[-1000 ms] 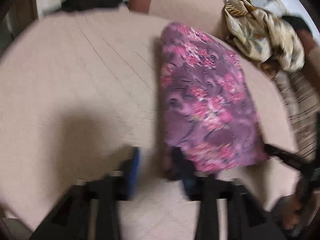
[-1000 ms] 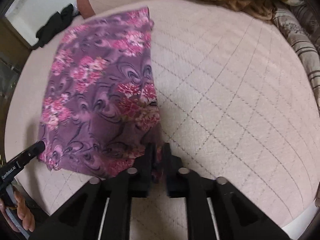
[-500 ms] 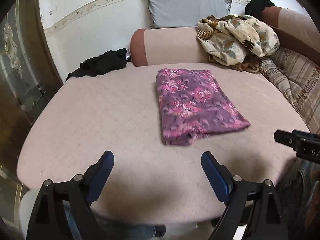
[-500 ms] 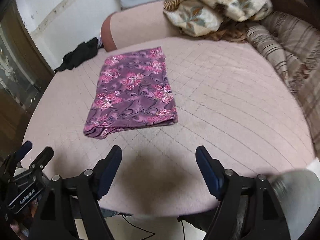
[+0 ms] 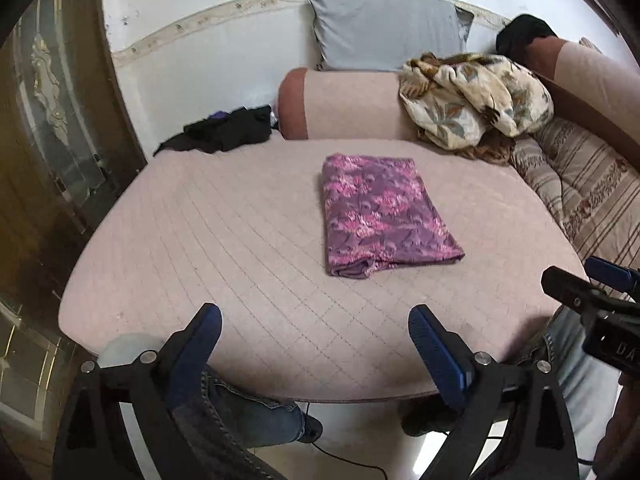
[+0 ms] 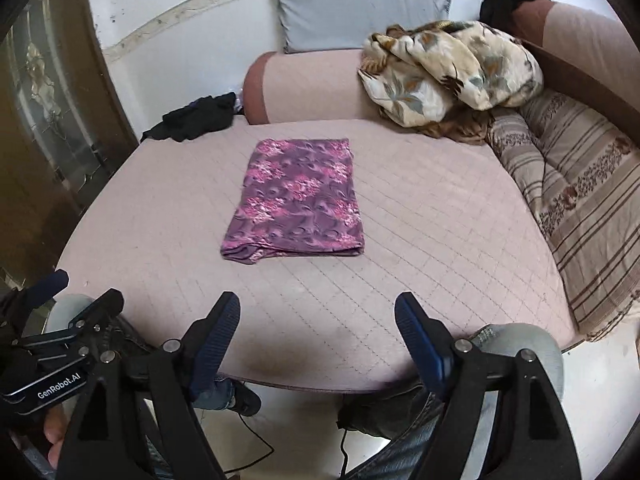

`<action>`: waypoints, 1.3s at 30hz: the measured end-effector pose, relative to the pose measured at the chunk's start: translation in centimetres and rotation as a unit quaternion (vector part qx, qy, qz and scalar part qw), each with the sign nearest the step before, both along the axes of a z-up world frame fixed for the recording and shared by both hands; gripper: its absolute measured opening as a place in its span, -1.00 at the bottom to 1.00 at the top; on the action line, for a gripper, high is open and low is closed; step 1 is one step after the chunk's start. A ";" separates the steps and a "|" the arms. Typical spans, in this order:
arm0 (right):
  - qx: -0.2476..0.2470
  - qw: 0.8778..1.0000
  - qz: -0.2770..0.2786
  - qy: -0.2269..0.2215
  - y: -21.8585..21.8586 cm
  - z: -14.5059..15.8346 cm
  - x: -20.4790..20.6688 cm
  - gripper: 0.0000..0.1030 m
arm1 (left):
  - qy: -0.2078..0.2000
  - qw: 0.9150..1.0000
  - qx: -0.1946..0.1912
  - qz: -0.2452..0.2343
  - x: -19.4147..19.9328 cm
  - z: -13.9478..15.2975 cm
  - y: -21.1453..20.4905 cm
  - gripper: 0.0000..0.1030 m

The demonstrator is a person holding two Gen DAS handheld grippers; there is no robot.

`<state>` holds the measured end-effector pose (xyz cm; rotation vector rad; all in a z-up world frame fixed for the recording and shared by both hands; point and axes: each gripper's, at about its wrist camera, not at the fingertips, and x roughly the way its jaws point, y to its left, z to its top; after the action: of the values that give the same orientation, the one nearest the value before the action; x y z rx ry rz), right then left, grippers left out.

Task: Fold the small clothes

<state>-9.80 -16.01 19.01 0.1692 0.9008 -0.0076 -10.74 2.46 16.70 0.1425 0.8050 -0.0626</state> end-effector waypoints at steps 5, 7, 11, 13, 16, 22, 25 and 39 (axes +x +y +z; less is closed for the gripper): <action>-0.029 0.999 -0.012 -0.015 0.3 1.8 -0.6 0.53 | -0.019 1.000 0.013 0.000 -0.8 1.6 -0.3 0.91; -0.025 0.999 -0.015 -0.015 0.2 2.1 -0.8 0.53 | -0.023 1.000 0.012 0.000 -1.0 2.0 -0.2 0.92; -0.019 0.999 -0.021 -0.014 -0.3 2.2 -0.9 0.53 | -0.027 1.000 0.014 0.003 -1.1 2.3 -0.1 0.92; -0.016 1.000 -0.023 -0.013 -0.4 2.2 -0.9 0.53 | -0.025 1.000 0.013 0.002 -0.9 2.3 0.0 0.92; -0.014 0.999 -0.028 -0.009 -0.6 2.0 -0.9 0.53 | -0.025 1.000 0.014 0.003 -1.0 2.3 0.0 0.92; -0.012 0.999 -0.033 -0.004 -0.7 1.9 -0.8 0.53 | -0.023 1.000 0.015 0.005 -0.9 2.3 0.2 0.92; -0.013 0.999 -0.032 -0.005 -0.7 1.9 -0.8 0.53 | -0.023 1.000 0.016 0.004 -0.9 2.3 0.3 0.92; -0.015 0.999 -0.034 -0.004 -0.2 1.9 -0.9 0.53 | -0.020 1.000 0.014 0.003 -0.6 2.3 0.3 0.92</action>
<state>-10.71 -16.21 20.94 0.1710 0.8864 -0.0834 -11.33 2.74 19.03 0.1666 0.7663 -0.0425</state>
